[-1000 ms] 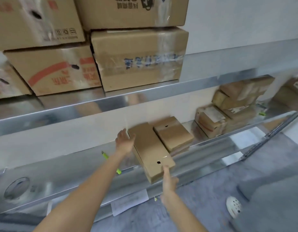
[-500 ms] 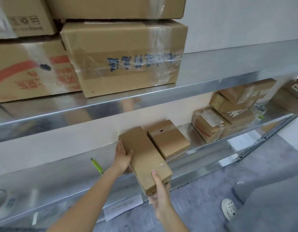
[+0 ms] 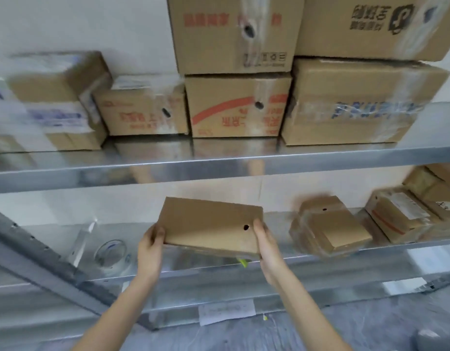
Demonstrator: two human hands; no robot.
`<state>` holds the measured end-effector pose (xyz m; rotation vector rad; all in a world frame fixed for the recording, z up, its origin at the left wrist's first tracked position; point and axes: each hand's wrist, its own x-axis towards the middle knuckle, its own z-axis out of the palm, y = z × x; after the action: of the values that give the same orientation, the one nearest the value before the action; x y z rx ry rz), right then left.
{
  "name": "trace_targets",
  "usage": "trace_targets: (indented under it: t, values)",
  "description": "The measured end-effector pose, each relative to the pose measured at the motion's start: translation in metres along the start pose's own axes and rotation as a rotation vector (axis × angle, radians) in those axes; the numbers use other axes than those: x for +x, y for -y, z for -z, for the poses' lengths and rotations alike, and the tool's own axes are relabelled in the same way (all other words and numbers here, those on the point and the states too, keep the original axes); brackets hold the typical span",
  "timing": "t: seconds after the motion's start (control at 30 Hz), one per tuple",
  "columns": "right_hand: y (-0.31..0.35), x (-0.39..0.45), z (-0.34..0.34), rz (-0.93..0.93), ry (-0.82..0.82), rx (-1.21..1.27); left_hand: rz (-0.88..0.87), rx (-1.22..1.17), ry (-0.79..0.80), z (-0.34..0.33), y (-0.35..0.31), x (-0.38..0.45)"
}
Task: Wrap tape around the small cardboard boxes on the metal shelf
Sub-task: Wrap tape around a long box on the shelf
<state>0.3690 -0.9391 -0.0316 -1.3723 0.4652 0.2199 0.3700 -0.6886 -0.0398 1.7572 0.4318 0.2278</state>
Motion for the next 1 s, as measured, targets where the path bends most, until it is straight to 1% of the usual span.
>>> trace_targets:
  t: [0.1, 0.2, 0.3, 0.43, 0.57, 0.6, 0.63, 0.73, 0.77, 0.83, 0.9, 1.0]
  values:
    - [-0.014, 0.015, -0.047, -0.022, 0.059, -0.136, 0.092, -0.033, -0.085, 0.039, 0.028, 0.006]
    - [-0.029, 0.027, -0.070, -0.020, 0.066, -0.215, 0.151, -0.058, -0.069, 0.054, 0.050, 0.014]
    - [-0.046, 0.038, -0.079, -0.030, 0.046, -0.303, 0.204, -0.013, -0.046, 0.059, 0.069, 0.018]
    - [-0.063, 0.042, -0.082, -0.028, -0.026, -0.324, 0.204, 0.009, -0.029, 0.058, 0.081, 0.022]
    - [-0.065, 0.046, -0.082, -0.051, -0.052, -0.313, 0.247, 0.041, -0.090, 0.061, 0.089, 0.029]
    - [-0.065, 0.047, -0.082, -0.053, -0.057, -0.314, 0.240, 0.092, -0.111, 0.065, 0.091, 0.032]
    - [-0.065, 0.048, -0.082, -0.053, -0.064, -0.317, 0.195, 0.195, -0.121, 0.071, 0.092, 0.035]
    - [-0.066, 0.047, -0.084, -0.057, -0.079, -0.317, -0.040, 0.695, -0.050, 0.093, 0.104, 0.048]
    - [-0.067, 0.047, -0.085, -0.061, -0.083, -0.313, -0.073, 0.876, -0.010, 0.099, 0.107, 0.053]
    - [-0.067, 0.047, -0.086, -0.066, -0.094, -0.301, -0.037, 1.126, 0.066, 0.109, 0.109, 0.058]
    - [-0.067, 0.047, -0.087, -0.060, -0.110, -0.300, -0.048, 1.279, 0.142, 0.117, 0.109, 0.058]
    - [-0.067, 0.046, -0.089, -0.050, -0.119, -0.304, -0.118, 1.422, 0.166, 0.123, 0.110, 0.058]
